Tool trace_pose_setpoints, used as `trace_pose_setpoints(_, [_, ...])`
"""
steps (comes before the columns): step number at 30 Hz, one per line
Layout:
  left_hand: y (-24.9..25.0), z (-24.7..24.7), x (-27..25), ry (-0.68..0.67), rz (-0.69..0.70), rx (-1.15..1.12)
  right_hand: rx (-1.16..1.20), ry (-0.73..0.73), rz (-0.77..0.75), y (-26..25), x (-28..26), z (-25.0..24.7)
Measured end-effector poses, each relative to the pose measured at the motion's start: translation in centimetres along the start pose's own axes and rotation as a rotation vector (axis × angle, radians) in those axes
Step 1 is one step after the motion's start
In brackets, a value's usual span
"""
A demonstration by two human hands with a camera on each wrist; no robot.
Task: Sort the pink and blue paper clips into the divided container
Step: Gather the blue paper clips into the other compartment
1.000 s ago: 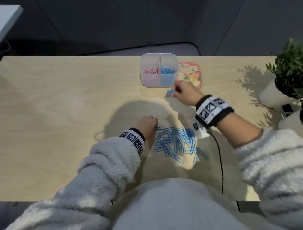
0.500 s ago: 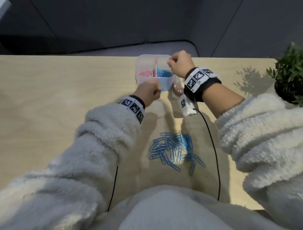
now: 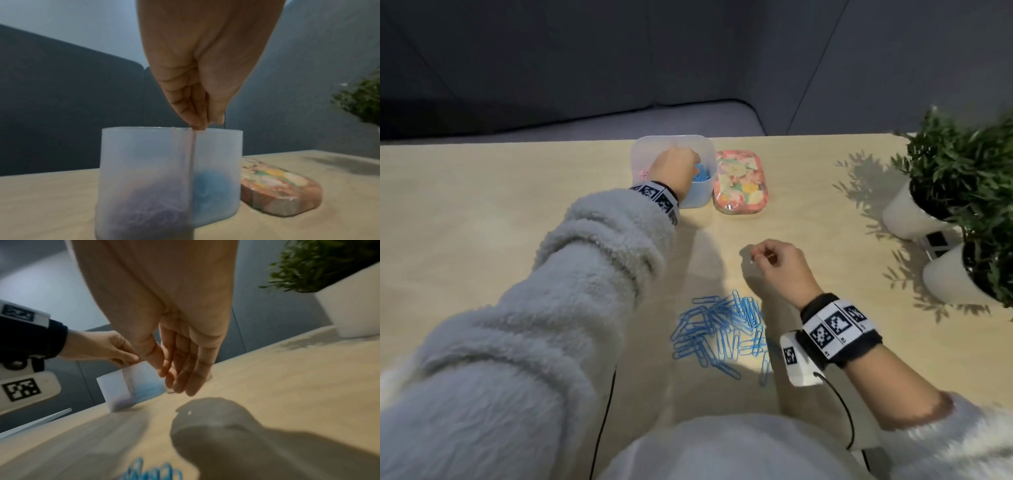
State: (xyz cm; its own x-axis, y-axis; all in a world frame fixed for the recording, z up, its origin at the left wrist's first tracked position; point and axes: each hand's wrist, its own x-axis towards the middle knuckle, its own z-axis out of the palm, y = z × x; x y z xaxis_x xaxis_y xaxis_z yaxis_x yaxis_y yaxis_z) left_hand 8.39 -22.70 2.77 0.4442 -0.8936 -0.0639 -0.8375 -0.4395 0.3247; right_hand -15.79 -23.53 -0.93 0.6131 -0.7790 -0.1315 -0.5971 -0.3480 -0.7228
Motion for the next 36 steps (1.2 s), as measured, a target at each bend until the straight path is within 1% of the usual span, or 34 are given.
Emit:
trace_pose_setpoints(2, [0.3,-0.2,-2.0,0.044,0.063,-0.074,-0.086,-0.091,0.045,1.9,-1.9,-0.1])
trace_pose_setpoints(3, [0.4,0.0,-3.7,0.083,0.116,-0.115,-0.152,-0.149,0.065,2.9,-2.7,-0.2])
trace_pose_setpoints(4, [0.2,0.6,-5.5,0.094,0.161,-0.147,-0.223,-0.207,0.086,3.7,-3.6,-0.5])
trace_pose_setpoints(5, [0.0,1.3,-7.6,0.035,0.170,-0.158,-0.283,-0.264,0.112,4.5,-4.4,-0.8])
trace_pose_setpoints(6, [-0.4,2.3,-9.7,-0.083,0.157,-0.157,-0.312,-0.307,0.145,5.0,-5.1,-1.1])
trace_pose_setpoints(8, [-1.5,4.2,-14.0,-0.360,0.094,-0.162,-0.299,-0.362,0.202,5.3,-6.5,-1.4])
trace_pose_setpoints(9, [-1.8,5.1,-16.0,-0.443,0.065,-0.185,-0.274,-0.381,0.216,5.3,-7.2,-1.2])
trace_pose_setpoints(10, [-2.1,6.0,-17.7,-0.479,0.054,-0.204,-0.249,-0.396,0.222,5.0,-7.9,-0.9])
trace_pose_setpoints(11, [-2.2,6.8,-19.2,-0.487,0.056,-0.210,-0.238,-0.401,0.217,4.7,-8.5,-0.4])
trace_pose_setpoints(13, [-1.9,8.4,-21.2,-0.441,0.078,-0.214,-0.236,-0.375,0.173,3.6,-9.1,1.2])
trace_pose_setpoints(15, [-1.1,9.1,-21.8,-0.366,0.081,-0.229,-0.202,-0.308,0.109,2.6,-8.9,2.6])
trace_pose_setpoints(17, [-0.5,9.0,-21.8,-0.330,0.066,-0.234,-0.143,-0.293,0.081,2.0,-8.4,3.3])
trace_pose_setpoints(20, [-0.3,8.5,-22.2,-0.260,0.036,-0.202,-0.186,-0.335,0.090,2.4,-8.3,1.8])
trace_pose_setpoints(22, [-0.1,8.2,-23.0,-0.189,0.034,-0.158,-0.255,-0.383,0.134,3.2,-9.5,0.4])
trace_pose_setpoints(23, [0.2,8.2,-23.4,-0.176,0.034,-0.120,-0.279,-0.414,0.165,3.4,-10.2,0.0])
trace_pose_setpoints(25, [1.1,8.9,-23.9,-0.211,0.020,-0.042,-0.300,-0.434,0.191,3.6,-11.3,0.5])
trace_pose_setpoints(27, [2.3,9.6,-23.9,-0.247,0.019,0.024,-0.283,-0.382,0.157,3.3,-11.4,1.9])
trace_pose_setpoints(29, [2.9,9.8,-23.2,-0.252,0.050,0.058,-0.256,-0.305,0.105,2.7,-10.7,3.4])
trace_pose_setpoints(31, [3.0,9.8,-22.4,-0.279,0.066,0.035,-0.238,-0.247,0.076,2.0,-9.7,4.5])
trace_pose_setpoints(33, [2.7,9.7,-21.8,-0.313,0.053,-0.047,-0.267,-0.217,0.032,1.5,-8.8,5.2])
trace_pose_setpoints(36, [2.4,9.4,-21.0,-0.303,0.047,-0.121,-0.319,-0.201,-0.026,1.2,-7.9,5.5])
